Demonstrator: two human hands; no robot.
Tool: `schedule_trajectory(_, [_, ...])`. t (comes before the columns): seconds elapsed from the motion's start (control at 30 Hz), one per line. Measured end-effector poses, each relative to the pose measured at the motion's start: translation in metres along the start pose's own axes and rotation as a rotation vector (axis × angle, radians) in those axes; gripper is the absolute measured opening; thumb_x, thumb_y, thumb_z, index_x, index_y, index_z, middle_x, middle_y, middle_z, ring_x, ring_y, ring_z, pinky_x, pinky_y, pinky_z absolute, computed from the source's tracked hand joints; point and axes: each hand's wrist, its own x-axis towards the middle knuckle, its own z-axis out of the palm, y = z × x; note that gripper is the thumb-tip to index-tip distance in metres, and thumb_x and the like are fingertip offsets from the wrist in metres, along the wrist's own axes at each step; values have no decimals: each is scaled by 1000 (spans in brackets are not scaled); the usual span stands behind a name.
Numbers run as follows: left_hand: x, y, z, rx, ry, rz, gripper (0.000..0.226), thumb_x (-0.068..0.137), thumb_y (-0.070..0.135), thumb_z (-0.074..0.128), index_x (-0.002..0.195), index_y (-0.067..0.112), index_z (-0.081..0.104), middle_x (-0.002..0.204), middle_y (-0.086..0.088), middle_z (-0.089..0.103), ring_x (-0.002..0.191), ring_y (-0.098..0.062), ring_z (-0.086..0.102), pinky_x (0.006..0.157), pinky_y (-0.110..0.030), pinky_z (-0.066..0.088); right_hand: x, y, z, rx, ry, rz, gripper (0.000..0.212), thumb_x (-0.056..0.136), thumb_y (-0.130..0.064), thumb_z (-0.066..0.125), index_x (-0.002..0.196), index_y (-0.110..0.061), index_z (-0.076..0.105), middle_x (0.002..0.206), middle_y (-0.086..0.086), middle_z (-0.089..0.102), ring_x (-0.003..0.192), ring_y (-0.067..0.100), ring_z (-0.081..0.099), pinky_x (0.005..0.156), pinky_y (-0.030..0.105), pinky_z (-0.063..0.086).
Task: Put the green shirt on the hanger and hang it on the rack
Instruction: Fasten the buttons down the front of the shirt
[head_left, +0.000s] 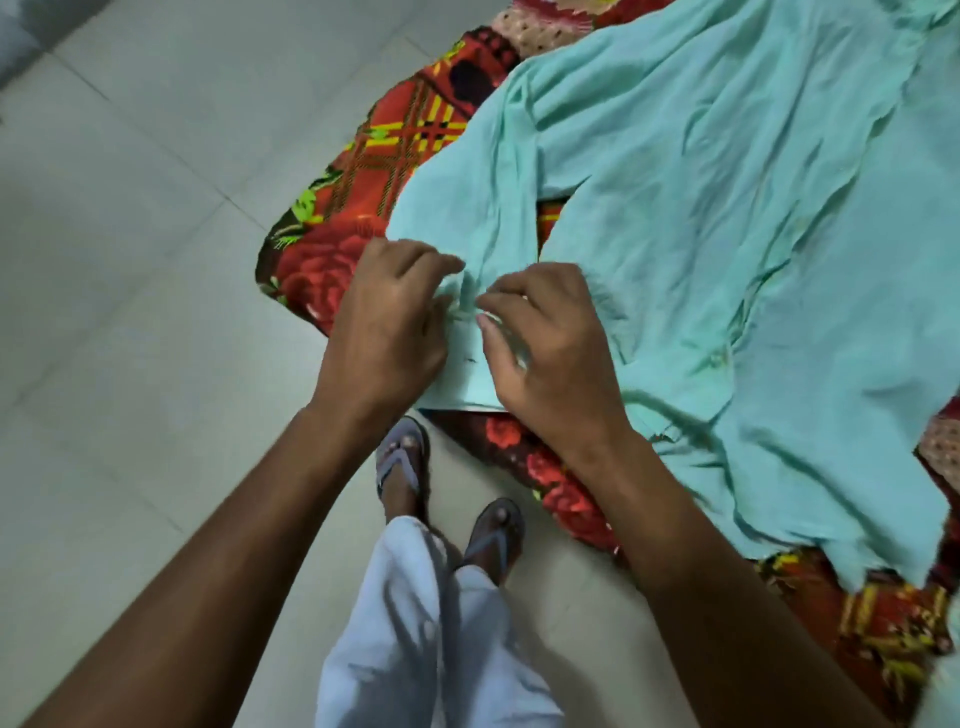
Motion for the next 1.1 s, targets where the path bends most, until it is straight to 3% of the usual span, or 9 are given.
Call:
schedule_trajectory(0.13, [-35,-2,-4,-32,-70,-58,17,87,0,67,102,4,72,95,-12,69,89,-33,57,74,-37,44,-27,-17,9,30,-187,-32,21,92,-24,72,97,-4,74,92,12,66,87,33,59,76,47,49])
schedule_trajectory(0.23, [-47,1,-2,-68,-93,-107,7,89,5,67,95,7,70,90,-9,66,87,-28,53,73,-33,40,-42,-21,12,39,-267,63,35,88,-31,71,111,-5,72,102,11,64,95,31,60,84,41,52])
schedule_trajectory(0.43, [-50,14,1,-76,-113,-207,12,90,17,71,99,10,69,93,-5,66,94,-26,52,71,-39,45,-45,-28,11,86,-200,201,28,85,-15,74,113,-7,74,103,8,68,96,24,66,85,35,54])
schedule_trajectory(0.57, [-44,21,-2,-57,-90,-286,11,88,23,73,93,13,71,88,-3,69,93,-26,53,70,-42,48,-39,-24,1,180,-183,259,24,89,-13,74,113,-11,76,101,3,73,92,16,68,85,24,52])
schedule_trajectory(0.73, [-43,26,6,-97,-114,-367,15,91,28,69,87,16,76,82,1,71,94,-26,50,76,-42,46,-43,-24,4,129,-206,287,33,85,-3,70,117,-11,75,105,3,72,96,14,66,86,14,46])
schedule_trajectory(0.83, [-47,28,7,-195,-88,-443,11,91,25,68,94,21,78,87,7,72,98,-20,46,80,-33,41,-39,-27,3,268,-108,512,21,91,-7,67,107,-16,79,96,-3,73,83,3,66,72,18,51])
schedule_trajectory(0.93, [-49,34,8,-136,-82,-481,12,87,27,72,96,22,78,91,8,71,98,-20,46,81,-36,44,-33,-28,-1,472,-77,753,13,96,-14,68,103,-17,78,82,-7,72,59,-4,58,58,8,42])
schedule_trajectory(1.03, [-47,40,11,-115,-57,-534,8,86,25,74,91,20,78,91,6,72,98,-22,47,86,-41,45,-31,-26,-3,490,-123,798,12,98,-18,67,105,-18,76,62,-19,61,51,-2,50,53,8,37])
schedule_trajectory(1.1, [-46,42,12,-151,-29,-569,5,88,24,74,90,21,77,92,7,72,100,-19,45,89,-37,40,-30,-26,-2,458,-170,775,13,99,-20,65,107,-16,75,61,-23,56,55,-6,52,55,7,37])
